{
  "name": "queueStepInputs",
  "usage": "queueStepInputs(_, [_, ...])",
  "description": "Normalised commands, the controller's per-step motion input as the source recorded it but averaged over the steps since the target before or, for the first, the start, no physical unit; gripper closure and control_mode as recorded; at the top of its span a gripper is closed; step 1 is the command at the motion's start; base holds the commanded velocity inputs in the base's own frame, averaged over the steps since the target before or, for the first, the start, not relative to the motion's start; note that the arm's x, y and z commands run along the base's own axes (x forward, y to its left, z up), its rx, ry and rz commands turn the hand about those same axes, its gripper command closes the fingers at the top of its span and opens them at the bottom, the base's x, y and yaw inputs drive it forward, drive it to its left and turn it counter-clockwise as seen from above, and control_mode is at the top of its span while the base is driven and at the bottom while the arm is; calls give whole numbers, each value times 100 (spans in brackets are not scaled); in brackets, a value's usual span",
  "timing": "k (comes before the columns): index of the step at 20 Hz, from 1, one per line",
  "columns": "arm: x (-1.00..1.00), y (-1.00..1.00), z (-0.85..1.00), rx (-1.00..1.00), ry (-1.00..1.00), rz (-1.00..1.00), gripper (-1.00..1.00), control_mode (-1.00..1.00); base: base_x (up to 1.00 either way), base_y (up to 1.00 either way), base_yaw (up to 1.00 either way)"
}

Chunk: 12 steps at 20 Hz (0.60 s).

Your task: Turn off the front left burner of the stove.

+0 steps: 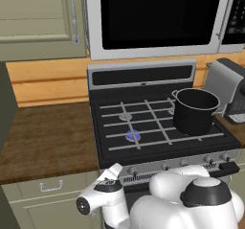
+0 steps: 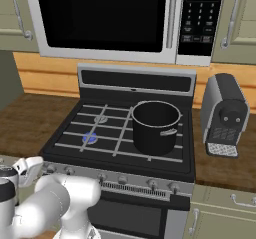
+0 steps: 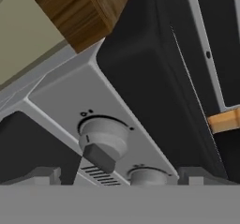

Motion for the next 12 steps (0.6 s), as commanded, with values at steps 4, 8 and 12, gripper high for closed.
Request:
queueStepInputs(4, [7, -7, -2, 0, 0, 0, -100, -100, 0, 0, 0])
queueStepInputs(8, [5, -2, -7, 0, 0, 0, -100, -100, 0, 0, 0])
queueStepInputs(12, [12, 0, -11, 0, 0, 0, -100, -100, 0, 0, 0])
